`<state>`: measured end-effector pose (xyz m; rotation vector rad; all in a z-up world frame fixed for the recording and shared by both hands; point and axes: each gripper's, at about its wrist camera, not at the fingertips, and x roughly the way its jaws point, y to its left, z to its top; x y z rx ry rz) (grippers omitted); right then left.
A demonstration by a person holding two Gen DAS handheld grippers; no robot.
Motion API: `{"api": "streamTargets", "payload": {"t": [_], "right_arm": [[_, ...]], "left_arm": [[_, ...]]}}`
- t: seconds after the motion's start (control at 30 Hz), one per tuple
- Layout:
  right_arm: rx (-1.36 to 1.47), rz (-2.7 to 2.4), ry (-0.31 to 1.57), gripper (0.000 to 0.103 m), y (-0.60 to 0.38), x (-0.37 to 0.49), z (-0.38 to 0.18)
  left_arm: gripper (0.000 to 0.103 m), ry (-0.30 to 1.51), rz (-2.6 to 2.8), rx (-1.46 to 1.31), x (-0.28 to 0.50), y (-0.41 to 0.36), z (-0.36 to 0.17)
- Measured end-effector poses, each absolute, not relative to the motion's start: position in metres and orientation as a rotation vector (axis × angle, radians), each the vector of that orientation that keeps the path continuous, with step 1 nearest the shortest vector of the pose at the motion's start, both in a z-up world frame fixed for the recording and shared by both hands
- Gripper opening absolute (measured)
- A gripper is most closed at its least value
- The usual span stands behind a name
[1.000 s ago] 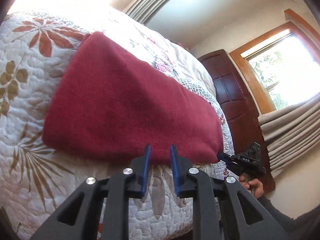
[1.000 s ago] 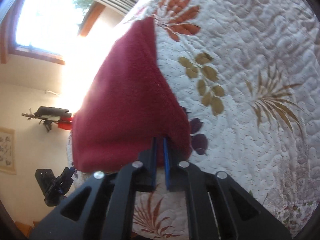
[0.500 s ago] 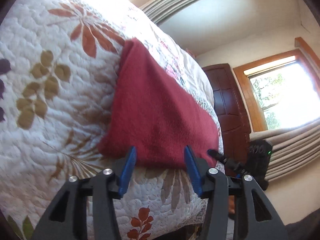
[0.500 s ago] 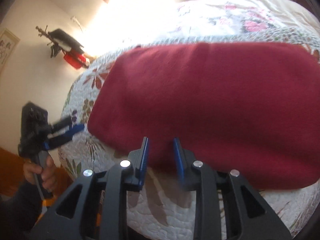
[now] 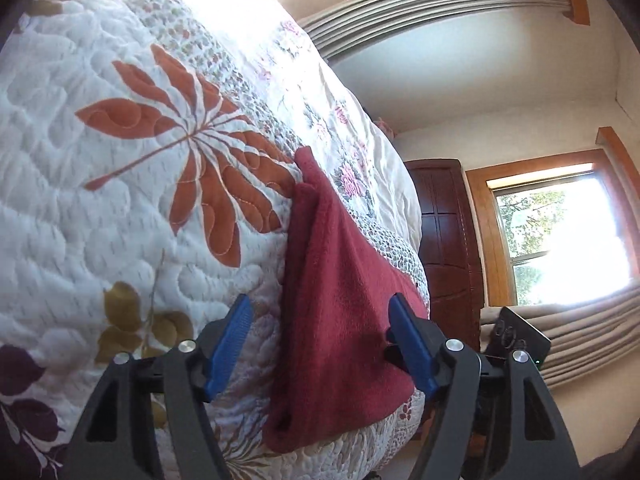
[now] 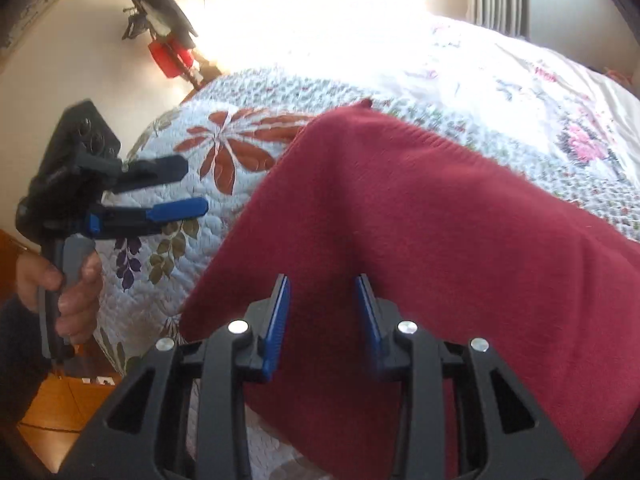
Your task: Fold small clothes
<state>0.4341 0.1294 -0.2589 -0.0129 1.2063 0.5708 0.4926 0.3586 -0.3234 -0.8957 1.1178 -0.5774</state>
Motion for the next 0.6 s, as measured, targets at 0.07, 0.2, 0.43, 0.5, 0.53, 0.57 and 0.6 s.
{"api": "streamTargets", "payload": {"t": [0.07,0.2,0.43,0.5,0.53,0.57,0.6], "right_arm": [[-0.089,0.618,1.206,0.035,0.158,0.422,-0.261],[-0.311,0.725,1.098,0.044,0.194,0.362,-0.236],[-1.005,0.587,0.859,0.058,0.235,0.28,-0.269],[-1.125,0.534,0.811,0.059,0.239,0.277,-0.287],[-1.169,0.515,0.791,0.059,0.242,0.278,-0.295],[-1.201,0.499,0.77,0.062,0.243,0.279,-0.299],[-1.229,0.477,0.747,0.067,0.245,0.282,-0.304]], "left_arm": [[0.071,1.13,-0.584,-0.898,0.499,0.36,-0.325],[0.073,1.158,-0.619,-0.931,0.51,0.373,-0.33],[0.075,1.167,-0.67,-0.999,0.535,0.377,-0.339],[0.075,1.171,-0.673,-1.002,0.536,0.376,-0.341],[0.075,1.174,-0.676,-1.002,0.536,0.376,-0.342],[0.075,1.177,-0.678,-1.011,0.537,0.375,-0.343],[0.075,1.178,-0.686,-1.032,0.535,0.375,-0.344]]}}
